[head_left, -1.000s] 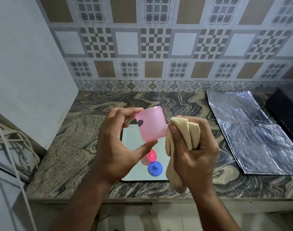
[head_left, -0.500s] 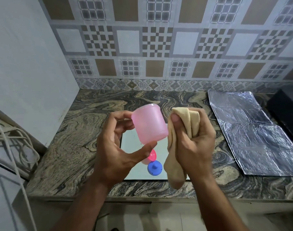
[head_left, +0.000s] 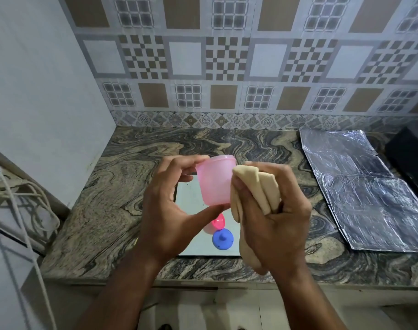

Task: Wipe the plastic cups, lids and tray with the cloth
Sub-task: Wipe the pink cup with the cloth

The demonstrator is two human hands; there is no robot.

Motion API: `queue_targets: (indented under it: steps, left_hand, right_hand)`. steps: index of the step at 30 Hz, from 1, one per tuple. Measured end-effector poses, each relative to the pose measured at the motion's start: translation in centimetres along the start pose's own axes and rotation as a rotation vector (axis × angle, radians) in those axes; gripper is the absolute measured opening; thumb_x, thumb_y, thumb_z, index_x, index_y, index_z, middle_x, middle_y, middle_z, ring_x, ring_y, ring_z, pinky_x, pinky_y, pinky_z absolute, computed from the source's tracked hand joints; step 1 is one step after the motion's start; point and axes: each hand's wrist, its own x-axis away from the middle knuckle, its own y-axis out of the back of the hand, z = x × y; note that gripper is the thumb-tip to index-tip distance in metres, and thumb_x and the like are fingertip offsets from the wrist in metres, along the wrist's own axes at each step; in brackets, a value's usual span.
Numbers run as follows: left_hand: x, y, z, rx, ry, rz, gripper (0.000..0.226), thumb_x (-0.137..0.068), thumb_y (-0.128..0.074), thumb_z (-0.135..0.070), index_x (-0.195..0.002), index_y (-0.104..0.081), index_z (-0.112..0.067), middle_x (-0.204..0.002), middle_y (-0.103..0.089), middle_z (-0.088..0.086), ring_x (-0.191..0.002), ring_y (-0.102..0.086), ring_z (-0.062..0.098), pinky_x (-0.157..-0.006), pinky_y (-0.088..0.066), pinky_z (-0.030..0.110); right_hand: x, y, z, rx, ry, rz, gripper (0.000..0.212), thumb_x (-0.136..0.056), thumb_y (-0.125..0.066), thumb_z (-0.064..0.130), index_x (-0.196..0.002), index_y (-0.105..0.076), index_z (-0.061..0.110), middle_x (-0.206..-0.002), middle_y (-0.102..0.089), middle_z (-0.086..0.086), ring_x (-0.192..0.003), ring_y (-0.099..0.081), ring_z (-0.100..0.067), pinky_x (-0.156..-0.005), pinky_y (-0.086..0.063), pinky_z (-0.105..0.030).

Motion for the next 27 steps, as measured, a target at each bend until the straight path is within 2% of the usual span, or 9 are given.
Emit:
queue_targets:
  steps: [3,6,9,12,14,17,21,24,27]
  left_hand:
    - [0.2,-0.2,-0.2,0.081,-0.003,-0.01,0.071,-0.064,-0.099,-0.027,-0.124,-0.061,-0.025,-0.122,-0.065,0.005,-0.115,-0.067,0.029,-0.098,-0.056,0.048]
    - [0.6,-0.3,-0.2,0.238,0.066,0.0,0.077,-0.062,-0.101,-0.021,-0.124,-0.056,-0.023,-0.125,-0.068,0.008,-0.119,-0.067,0.031,-0.102,-0.055,0.045]
    - [0.8,-0.6,-0.5,0.371,0.159,0.007,0.077,-0.06,-0.099,-0.013,-0.12,-0.051,-0.022,-0.124,-0.07,-0.002,-0.118,-0.069,0.027,-0.1,-0.056,0.046]
    - [0.7,-0.9,-0.7,0.479,0.158,0.0,0.086,-0.065,-0.093,0.0,-0.134,-0.047,-0.024,-0.139,-0.056,0.009,-0.128,-0.065,0.032,-0.102,-0.056,0.047]
    - [0.7,-1.1,-0.8,0.524,0.147,0.042,0.087,-0.067,-0.089,0.004,-0.138,-0.046,-0.022,-0.146,-0.053,0.01,-0.133,-0.062,0.035,-0.104,-0.056,0.05]
    - [0.8,-0.7,-0.3,0.461,0.146,0.06,0.083,-0.069,-0.092,0.002,-0.138,-0.049,-0.016,-0.147,-0.056,0.016,-0.135,-0.059,0.037,-0.109,-0.05,0.062]
    - [0.3,0.0,0.3,0.186,0.087,-0.005,0.076,-0.066,-0.099,-0.028,-0.131,-0.06,-0.029,-0.137,-0.062,0.005,-0.129,-0.062,0.03,-0.103,-0.054,0.057]
    - [0.2,0.0,0.0,0.196,0.052,0.024,0.075,-0.064,-0.1,-0.026,-0.129,-0.061,-0.031,-0.132,-0.065,0.004,-0.123,-0.065,0.032,-0.103,-0.054,0.054]
    - [0.3,-0.1,-0.1,0.296,0.056,0.047,0.077,-0.063,-0.099,-0.017,-0.129,-0.06,-0.022,-0.134,-0.066,0.008,-0.125,-0.066,0.031,-0.105,-0.054,0.045]
  right_hand:
    - [-1.0,-0.2,0.3,0.041,0.006,0.026,0.013,-0.092,-0.081,0.015,-0.102,-0.073,0.012,-0.094,-0.073,0.003,-0.081,-0.071,-0.015,-0.066,-0.055,-0.03]
    - [-2.5,0.0,-0.1,-0.034,-0.081,0.026,0.013,-0.092,-0.081,0.01,-0.097,-0.072,0.018,-0.087,-0.073,0.01,-0.074,-0.069,-0.014,-0.063,-0.056,-0.032]
    - [-2.4,0.1,-0.2,-0.185,-0.132,-0.041,0.014,-0.092,-0.078,0.013,-0.093,-0.066,0.02,-0.078,-0.068,0.013,-0.068,-0.061,-0.004,-0.065,-0.051,-0.02]
    - [-1.1,0.0,0.5,-0.24,-0.076,-0.063,0.011,-0.092,-0.074,0.017,-0.094,-0.064,0.02,-0.08,-0.067,0.017,-0.07,-0.061,0.0,-0.068,-0.049,-0.014]
    - [-0.3,-0.2,0.9,-0.235,-0.057,-0.048,0.01,-0.091,-0.073,0.017,-0.097,-0.065,0.019,-0.087,-0.068,0.017,-0.076,-0.063,0.001,-0.073,-0.05,-0.013]
    - [-0.1,-0.5,0.8,-0.204,-0.067,-0.04,0.012,-0.089,-0.075,0.009,-0.097,-0.066,0.014,-0.088,-0.068,0.015,-0.078,-0.064,0.003,-0.074,-0.05,-0.012]
    - [-0.5,0.2,0.9,-0.098,-0.031,-0.03,0.012,-0.091,-0.076,0.016,-0.097,-0.066,0.018,-0.084,-0.068,0.015,-0.073,-0.063,0.001,-0.069,-0.049,-0.013]
    - [-1.2,0.2,1.3,-0.02,0.011,0.021,0.012,-0.092,-0.078,0.019,-0.099,-0.069,0.016,-0.088,-0.071,0.014,-0.074,-0.067,-0.007,-0.065,-0.051,-0.021]
    - [-2.4,0.1,1.0,-0.033,-0.013,0.058,0.016,-0.093,-0.079,0.01,-0.099,-0.07,0.022,-0.089,-0.072,0.015,-0.077,-0.069,-0.01,-0.067,-0.053,-0.024]
